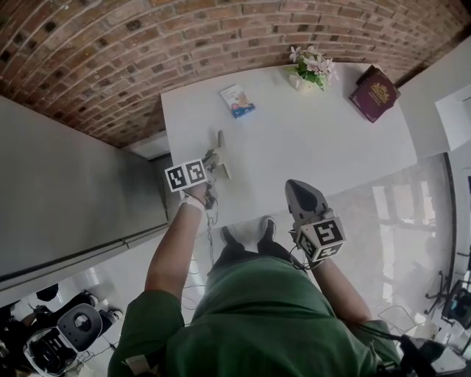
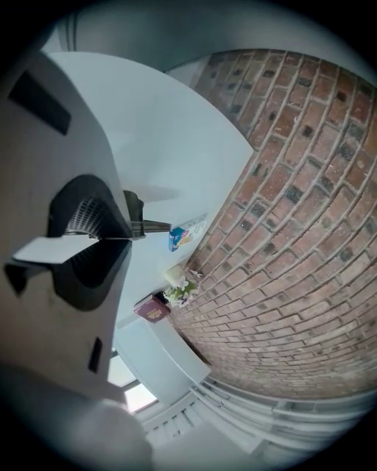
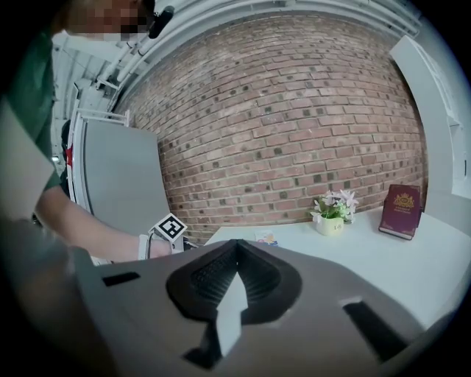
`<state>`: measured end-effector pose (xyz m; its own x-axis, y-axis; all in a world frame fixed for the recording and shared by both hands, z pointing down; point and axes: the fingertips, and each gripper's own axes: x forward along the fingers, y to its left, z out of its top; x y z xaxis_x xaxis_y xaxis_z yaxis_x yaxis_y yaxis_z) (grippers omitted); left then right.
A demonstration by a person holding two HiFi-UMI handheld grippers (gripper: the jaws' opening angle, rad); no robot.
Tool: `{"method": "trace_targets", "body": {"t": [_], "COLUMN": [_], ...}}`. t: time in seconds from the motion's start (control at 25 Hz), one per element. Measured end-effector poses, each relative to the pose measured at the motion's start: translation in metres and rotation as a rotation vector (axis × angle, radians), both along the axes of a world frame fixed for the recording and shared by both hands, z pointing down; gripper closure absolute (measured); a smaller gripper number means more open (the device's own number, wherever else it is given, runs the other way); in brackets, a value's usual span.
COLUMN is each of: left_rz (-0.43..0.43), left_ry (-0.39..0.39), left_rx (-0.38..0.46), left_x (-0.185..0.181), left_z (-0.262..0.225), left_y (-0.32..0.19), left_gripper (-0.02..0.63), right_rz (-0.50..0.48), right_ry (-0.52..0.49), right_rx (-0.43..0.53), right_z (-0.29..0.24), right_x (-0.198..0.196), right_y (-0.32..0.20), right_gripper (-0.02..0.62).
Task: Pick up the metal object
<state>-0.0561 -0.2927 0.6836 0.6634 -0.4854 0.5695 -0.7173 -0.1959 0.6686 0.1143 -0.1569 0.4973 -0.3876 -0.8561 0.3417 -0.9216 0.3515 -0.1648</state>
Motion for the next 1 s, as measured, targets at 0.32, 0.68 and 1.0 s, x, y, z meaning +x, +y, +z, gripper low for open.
{"method": "trace_targets", "body": {"t": [0.32,0.68,1.0], "left_rz": [0.054,0.114,0.138], "left_ry": [-0.075,-0.109,-0.120], "left_rx": [0.109,0.382,0.540], "left_x": [-0.006,0.001,0.008], "left_z": [-0.027,-0.117,-0.179], "left_y": [0.020,0.039,0.065], "left_gripper": [0.594,0.594,0.594], "right_rz": [-0.043,-0.088,-0.137], "right_ry": [0.024,0.017,0.004], "right_rx": [-0.002,0.034,0.061], "right_z": [-0.003,-0.019,-0.029], "right_x": [-0.007,-0.019,-0.035], "right_y": [-0.003,-0.009,-0.013], "right_gripper": [0.592,0.592,0.592]}}
